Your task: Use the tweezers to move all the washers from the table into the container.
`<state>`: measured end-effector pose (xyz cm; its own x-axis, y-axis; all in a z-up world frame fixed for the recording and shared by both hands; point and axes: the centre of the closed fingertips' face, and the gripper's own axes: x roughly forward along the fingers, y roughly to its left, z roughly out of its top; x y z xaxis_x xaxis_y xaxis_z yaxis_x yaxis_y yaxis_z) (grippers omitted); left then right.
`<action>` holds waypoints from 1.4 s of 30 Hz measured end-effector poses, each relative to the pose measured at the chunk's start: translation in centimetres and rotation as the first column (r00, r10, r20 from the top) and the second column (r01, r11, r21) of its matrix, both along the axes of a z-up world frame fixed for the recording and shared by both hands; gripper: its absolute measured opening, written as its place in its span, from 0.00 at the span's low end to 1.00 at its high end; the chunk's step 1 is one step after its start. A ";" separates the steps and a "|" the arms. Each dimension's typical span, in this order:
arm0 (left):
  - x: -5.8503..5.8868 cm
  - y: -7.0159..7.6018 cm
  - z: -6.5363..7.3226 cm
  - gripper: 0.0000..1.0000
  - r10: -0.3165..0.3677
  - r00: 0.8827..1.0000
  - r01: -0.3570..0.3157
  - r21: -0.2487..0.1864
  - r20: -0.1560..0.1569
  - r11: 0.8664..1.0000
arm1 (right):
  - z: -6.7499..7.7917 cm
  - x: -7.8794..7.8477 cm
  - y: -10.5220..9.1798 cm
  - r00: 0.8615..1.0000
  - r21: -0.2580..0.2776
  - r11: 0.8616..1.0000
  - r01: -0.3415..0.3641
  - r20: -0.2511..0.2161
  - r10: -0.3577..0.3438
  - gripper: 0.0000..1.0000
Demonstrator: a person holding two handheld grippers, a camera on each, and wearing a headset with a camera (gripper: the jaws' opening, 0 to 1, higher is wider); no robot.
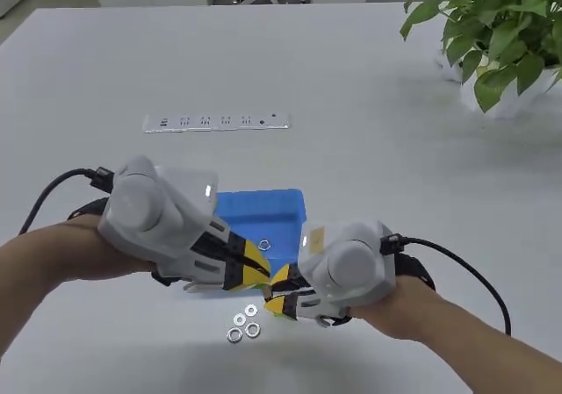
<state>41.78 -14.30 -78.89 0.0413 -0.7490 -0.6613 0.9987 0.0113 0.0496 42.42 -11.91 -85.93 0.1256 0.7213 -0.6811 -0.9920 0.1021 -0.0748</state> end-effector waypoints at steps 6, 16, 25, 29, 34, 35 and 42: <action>0.1 -0.2 -0.1 0.06 0.004 1.000 -0.004 -0.011 -0.004 1.000 | -0.1 0.1 0.0 1.000 0.005 1.000 0.007 -0.002 -0.007 0.14; 0.2 -0.4 -0.1 0.06 0.006 1.000 -0.007 -0.016 -0.003 1.000 | -0.1 0.0 0.0 1.000 0.009 1.000 0.014 -0.019 -0.014 0.11; -0.1 -0.6 0.0 0.06 0.001 1.000 -0.001 -0.015 -0.001 1.000 | -0.1 0.0 -0.1 1.000 0.002 1.000 0.010 -0.015 -0.010 0.11; -0.1 -0.6 0.0 0.06 -0.001 1.000 0.001 -0.013 0.000 1.000 | -0.1 -0.1 -0.1 1.000 -0.002 1.000 0.005 -0.014 -0.005 0.11; -0.1 -0.5 0.1 0.06 -0.003 1.000 0.003 -0.011 0.007 1.000 | 0.0 -0.1 -0.1 1.000 -0.001 1.000 0.003 -0.008 -0.003 0.11; 0.0 -0.5 0.2 0.06 -0.002 1.000 0.002 -0.012 0.008 1.000 | 0.1 -0.1 -0.1 1.000 0.001 1.000 0.002 -0.010 -0.002 0.11; 0.1 -0.3 1.0 0.06 0.006 1.000 -0.006 -0.021 0.006 1.000 | 0.9 0.0 0.0 1.000 0.000 1.000 -0.001 0.003 0.001 0.11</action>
